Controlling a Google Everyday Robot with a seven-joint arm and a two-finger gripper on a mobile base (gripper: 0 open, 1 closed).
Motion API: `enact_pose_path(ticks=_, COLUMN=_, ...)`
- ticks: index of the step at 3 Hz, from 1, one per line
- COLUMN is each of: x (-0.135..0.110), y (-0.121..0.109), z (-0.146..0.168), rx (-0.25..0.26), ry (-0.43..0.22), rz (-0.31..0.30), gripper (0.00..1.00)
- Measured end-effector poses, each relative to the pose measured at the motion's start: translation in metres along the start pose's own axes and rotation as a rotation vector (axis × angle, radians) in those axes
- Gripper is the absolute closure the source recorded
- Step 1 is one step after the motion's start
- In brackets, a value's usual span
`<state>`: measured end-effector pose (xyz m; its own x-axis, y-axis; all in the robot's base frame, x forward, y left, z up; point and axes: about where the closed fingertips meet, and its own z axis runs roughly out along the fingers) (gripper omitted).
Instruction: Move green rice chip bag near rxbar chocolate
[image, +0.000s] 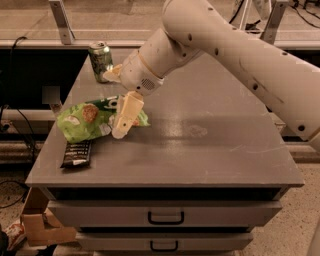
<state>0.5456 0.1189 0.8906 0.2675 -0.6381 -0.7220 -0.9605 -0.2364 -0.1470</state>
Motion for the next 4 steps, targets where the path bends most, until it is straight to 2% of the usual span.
enact_pose_path(ticks=1, x=0.0, y=0.0, z=0.0, rx=0.0, ry=0.0, rz=0.0, gripper=0.0)
enact_pose_path(ticks=2, x=0.0, y=0.0, z=-0.009, rx=-0.015, ry=0.054, rz=-0.023, gripper=0.0)
enact_pose_path(ticks=3, x=0.013, y=0.003, z=-0.038, rx=0.014, ry=0.155, rz=-0.012, gripper=0.0)
enact_pose_path(ticks=4, x=0.041, y=0.011, z=-0.066, rx=0.076, ry=0.27, rz=0.041, gripper=0.0)
